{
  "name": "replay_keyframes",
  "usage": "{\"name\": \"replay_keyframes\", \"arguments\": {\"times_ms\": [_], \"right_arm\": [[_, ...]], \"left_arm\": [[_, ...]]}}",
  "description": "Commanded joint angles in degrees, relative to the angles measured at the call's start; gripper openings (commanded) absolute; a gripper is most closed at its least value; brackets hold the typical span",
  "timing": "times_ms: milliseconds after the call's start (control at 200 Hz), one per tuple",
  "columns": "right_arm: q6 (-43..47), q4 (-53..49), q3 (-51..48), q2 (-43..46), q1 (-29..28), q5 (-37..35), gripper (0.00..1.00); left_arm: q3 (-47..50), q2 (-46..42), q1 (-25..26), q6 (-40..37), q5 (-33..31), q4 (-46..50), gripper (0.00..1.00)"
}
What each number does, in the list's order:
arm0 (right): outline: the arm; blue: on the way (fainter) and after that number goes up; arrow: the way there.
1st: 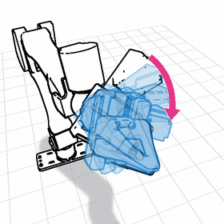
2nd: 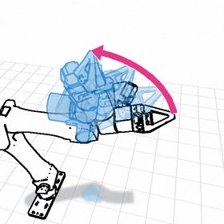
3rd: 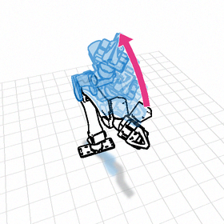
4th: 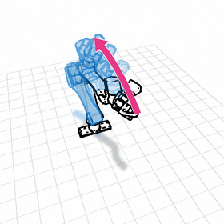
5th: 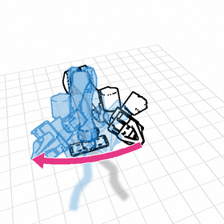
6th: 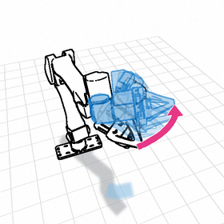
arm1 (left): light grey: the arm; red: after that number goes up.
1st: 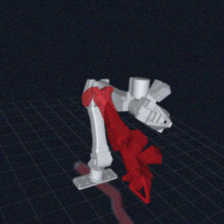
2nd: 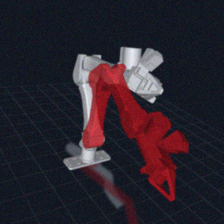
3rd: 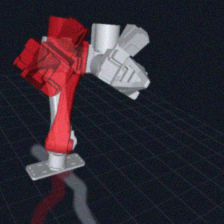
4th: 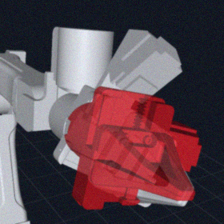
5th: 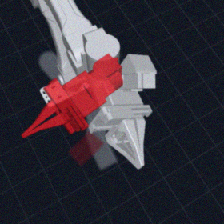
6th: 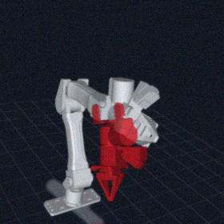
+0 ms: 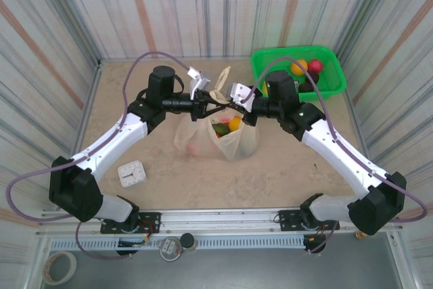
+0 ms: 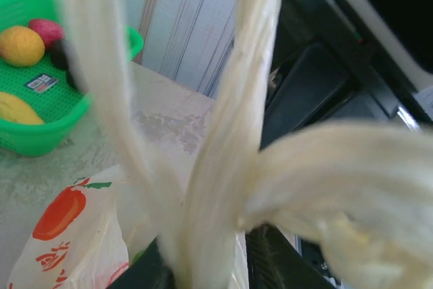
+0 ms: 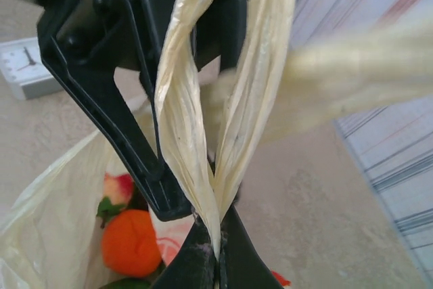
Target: Place the fake fruits into the plastic bag and tie a complex knot
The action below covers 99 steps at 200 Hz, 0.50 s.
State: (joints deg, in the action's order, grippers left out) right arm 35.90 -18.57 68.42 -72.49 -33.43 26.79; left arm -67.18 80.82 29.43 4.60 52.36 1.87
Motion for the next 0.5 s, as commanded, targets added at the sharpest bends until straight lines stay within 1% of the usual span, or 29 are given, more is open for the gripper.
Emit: {"name": "replay_keyframes", "arguments": {"times_ms": [0, 170, 215, 431, 461, 491], "right_arm": [[1.45, -3.61, 2.66, -1.22, -0.71, 0.39, 0.00], [1.35, -4.71, 4.37, -2.52, -1.15, 0.40, 0.00], [1.52, -5.09, 4.76, -2.79, -1.29, 0.78, 0.00], [4.14, -5.83, 5.02, -2.79, -2.77, 3.56, 0.00], [4.23, -5.50, 4.88, -2.67, -2.78, 3.85, 0.00], [4.14, -5.34, 4.70, -2.59, -2.78, 3.66, 0.00]], "left_arm": [[-0.45, -1.76, 0.19, -0.90, 2.76, -0.45, 0.32], [0.04, -2.35, 0.27, -0.95, 3.30, -1.32, 0.44], [0.08, -2.37, 0.34, -1.03, 3.32, -1.34, 0.45], [0.27, -2.33, 0.36, -0.69, 3.33, -1.81, 0.46], [0.30, -2.30, 0.36, -0.54, 3.46, -2.02, 0.45], [0.39, -2.33, 0.36, -0.47, 3.74, -2.27, 0.41]]}}
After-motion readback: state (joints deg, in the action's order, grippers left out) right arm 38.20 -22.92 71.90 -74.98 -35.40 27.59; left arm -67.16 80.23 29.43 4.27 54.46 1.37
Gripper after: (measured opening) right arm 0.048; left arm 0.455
